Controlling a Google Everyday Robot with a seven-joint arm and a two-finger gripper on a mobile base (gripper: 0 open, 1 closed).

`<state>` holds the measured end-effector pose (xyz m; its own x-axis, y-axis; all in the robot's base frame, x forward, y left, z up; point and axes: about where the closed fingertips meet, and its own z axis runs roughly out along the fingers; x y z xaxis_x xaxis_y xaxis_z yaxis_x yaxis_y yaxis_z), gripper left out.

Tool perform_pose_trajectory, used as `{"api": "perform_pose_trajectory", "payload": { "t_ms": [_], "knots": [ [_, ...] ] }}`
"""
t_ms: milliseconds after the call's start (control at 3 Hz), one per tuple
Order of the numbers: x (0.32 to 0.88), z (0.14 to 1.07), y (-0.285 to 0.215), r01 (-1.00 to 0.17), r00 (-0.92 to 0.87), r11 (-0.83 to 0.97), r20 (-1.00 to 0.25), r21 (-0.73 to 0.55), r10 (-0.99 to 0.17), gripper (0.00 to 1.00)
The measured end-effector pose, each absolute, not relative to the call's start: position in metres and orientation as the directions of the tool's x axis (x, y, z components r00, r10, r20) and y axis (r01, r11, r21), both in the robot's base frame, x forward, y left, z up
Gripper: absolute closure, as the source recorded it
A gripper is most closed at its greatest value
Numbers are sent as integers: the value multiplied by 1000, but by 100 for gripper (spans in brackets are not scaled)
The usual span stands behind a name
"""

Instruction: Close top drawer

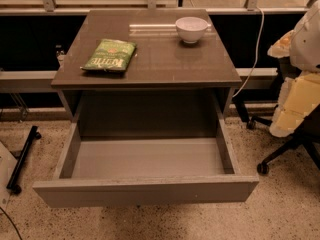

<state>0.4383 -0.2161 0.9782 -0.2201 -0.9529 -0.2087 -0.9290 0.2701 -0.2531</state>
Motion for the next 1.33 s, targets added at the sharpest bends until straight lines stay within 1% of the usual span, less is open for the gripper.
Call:
{"api": "perform_pose_trajectory", "payload": {
  "t_ms": [333,1000,1333],
  "knots": [
    [424,961,-207,-929,-226,283,-237,-241,-945,41],
    [392,872,-195,-938,-297,333,-280,-92,-913,88],
    [382,824,-193,-939,-322,343,-316,-13,-892,100]
  ]
}}
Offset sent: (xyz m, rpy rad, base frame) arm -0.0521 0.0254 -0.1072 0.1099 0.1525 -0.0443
